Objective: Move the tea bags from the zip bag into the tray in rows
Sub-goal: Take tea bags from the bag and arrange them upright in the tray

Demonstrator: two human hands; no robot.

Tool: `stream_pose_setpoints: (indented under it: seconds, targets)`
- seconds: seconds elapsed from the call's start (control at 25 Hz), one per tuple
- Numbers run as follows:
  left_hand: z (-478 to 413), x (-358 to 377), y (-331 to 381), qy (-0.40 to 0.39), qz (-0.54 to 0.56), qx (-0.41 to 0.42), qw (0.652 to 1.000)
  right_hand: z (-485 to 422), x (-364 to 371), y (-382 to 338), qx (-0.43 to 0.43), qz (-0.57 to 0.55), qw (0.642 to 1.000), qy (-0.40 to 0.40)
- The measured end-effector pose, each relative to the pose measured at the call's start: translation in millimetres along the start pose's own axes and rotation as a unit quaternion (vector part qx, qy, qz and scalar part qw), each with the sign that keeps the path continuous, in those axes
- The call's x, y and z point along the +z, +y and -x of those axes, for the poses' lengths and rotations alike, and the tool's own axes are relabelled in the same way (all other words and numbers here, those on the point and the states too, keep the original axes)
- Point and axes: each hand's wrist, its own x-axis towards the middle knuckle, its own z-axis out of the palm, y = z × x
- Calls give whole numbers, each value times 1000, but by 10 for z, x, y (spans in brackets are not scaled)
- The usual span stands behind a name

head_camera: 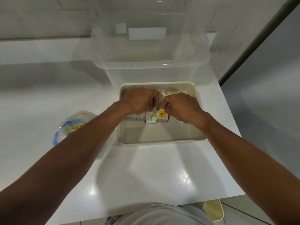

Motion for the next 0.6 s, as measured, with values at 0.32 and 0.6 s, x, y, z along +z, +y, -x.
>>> stream_pose_setpoints:
  seconds: [0.32,0.6]
  targets:
    - [-75,-20,-67,28,-7,3,1000,-167,38,4,32,-11,998,45]
    - [-45,-15,-60,59,-35,-1,998,-158,98,13,31,-15,997,75]
